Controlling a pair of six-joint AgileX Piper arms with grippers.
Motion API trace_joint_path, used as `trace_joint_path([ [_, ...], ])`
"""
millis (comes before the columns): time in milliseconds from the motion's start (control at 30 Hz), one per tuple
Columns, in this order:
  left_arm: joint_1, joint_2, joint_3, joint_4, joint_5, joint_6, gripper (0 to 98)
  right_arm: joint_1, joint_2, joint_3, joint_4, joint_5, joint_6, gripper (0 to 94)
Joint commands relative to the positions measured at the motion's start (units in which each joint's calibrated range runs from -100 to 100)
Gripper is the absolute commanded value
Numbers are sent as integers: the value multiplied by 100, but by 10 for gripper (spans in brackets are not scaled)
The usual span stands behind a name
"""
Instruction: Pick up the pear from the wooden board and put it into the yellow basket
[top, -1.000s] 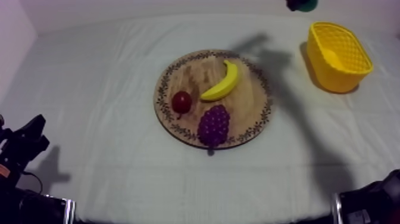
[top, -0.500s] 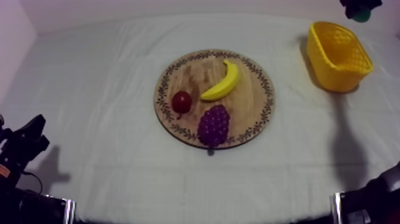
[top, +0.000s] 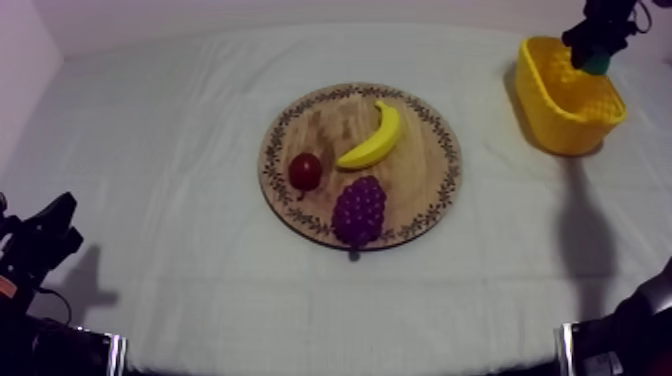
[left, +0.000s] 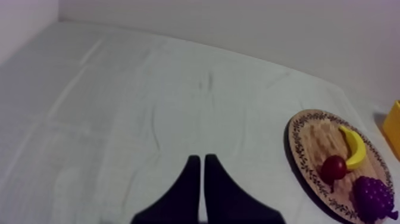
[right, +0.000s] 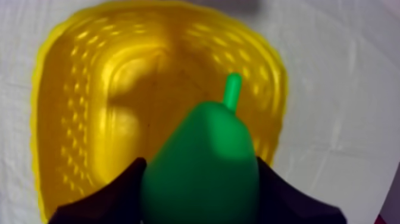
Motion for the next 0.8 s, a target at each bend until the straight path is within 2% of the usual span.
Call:
trace_joint_path([
  [0, -1, 0, -2, -2, 0, 2, 1, 15, 134, 27, -20, -7, 18, 394],
  [233, -1, 0, -2, -2, 0, 2, 1, 68, 361, 40, -162, -7, 183, 585],
  [433, -1, 0, -2, -2, 0, 2, 1, 76, 200, -83, -280, 87, 259, 704],
  [633, -1, 0, -2, -2, 0, 2, 1, 67, -475, -17, -354, 19, 239, 739],
  [767, -1, 0, -2, -2, 0, 2, 1, -11, -1196, 309, -306, -253, -28, 699],
])
